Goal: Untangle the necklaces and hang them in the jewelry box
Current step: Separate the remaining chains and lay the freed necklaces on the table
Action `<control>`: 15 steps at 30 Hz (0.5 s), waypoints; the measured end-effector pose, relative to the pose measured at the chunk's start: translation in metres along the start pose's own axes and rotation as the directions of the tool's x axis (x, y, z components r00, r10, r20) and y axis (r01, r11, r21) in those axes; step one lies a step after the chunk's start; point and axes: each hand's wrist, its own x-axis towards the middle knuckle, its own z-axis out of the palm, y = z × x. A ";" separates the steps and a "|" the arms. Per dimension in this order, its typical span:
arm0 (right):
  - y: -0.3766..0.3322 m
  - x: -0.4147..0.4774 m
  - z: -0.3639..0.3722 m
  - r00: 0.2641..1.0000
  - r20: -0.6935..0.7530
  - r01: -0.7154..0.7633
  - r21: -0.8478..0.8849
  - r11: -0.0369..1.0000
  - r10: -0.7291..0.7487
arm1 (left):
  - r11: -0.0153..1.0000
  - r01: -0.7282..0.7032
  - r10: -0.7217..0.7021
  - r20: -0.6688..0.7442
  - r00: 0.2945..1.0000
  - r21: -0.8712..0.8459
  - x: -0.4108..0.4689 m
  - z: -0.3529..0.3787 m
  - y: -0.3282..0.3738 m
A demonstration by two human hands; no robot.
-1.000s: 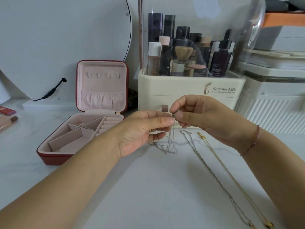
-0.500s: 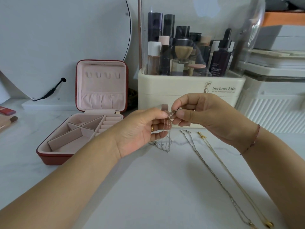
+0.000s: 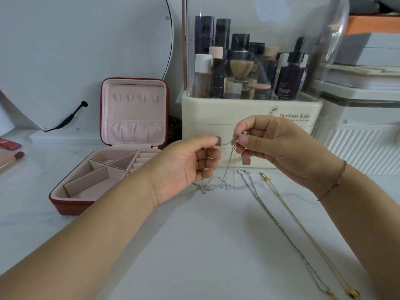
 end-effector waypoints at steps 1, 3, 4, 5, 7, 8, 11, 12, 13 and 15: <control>0.000 0.000 0.001 1.000 -0.007 0.000 -0.003 1.000 0.000 | 0.992 -0.015 0.023 -0.063 0.998 0.124 0.001 0.002 -0.004; 0.001 0.000 0.004 1.000 -0.031 -0.002 -0.024 1.000 0.001 | 0.936 -0.064 0.134 -0.180 0.975 0.346 0.002 0.005 -0.010; 0.002 0.000 0.005 0.999 -0.041 -0.004 -0.039 0.999 0.002 | 0.906 -0.112 0.209 -0.201 0.957 0.408 0.002 0.006 -0.011; 0.002 0.000 0.006 0.999 -0.048 -0.006 -0.051 0.999 0.004 | 0.883 -0.164 0.274 -0.199 0.941 0.441 0.002 0.007 -0.012; 0.001 0.000 0.007 0.998 -0.058 -0.010 -0.061 0.998 0.007 | 0.863 -0.229 0.335 -0.172 0.926 0.450 0.000 0.009 -0.009; 0.000 -0.001 0.008 0.998 -0.066 -0.011 -0.063 0.998 0.007 | 0.865 -0.241 0.337 -0.153 0.929 0.441 -0.001 0.010 -0.007; -0.001 -0.001 0.010 0.996 -0.093 -0.016 -0.058 0.998 0.011 | 0.889 -0.251 0.312 -0.105 0.944 0.383 -0.003 0.012 -0.005; -0.001 -0.001 0.011 0.995 -0.102 -0.023 -0.058 0.998 0.017 | 0.895 -0.254 0.307 -0.095 0.947 0.366 -0.004 0.012 -0.005; 0.000 -0.001 0.011 0.994 -0.108 -0.031 -0.056 0.998 0.025 | 0.896 -0.260 0.309 -0.087 0.947 0.359 -0.005 0.013 -0.004; 0.000 -0.001 0.011 0.993 -0.111 -0.047 -0.045 0.998 0.042 | 0.885 -0.268 0.321 -0.081 0.944 0.381 -0.006 0.014 -0.004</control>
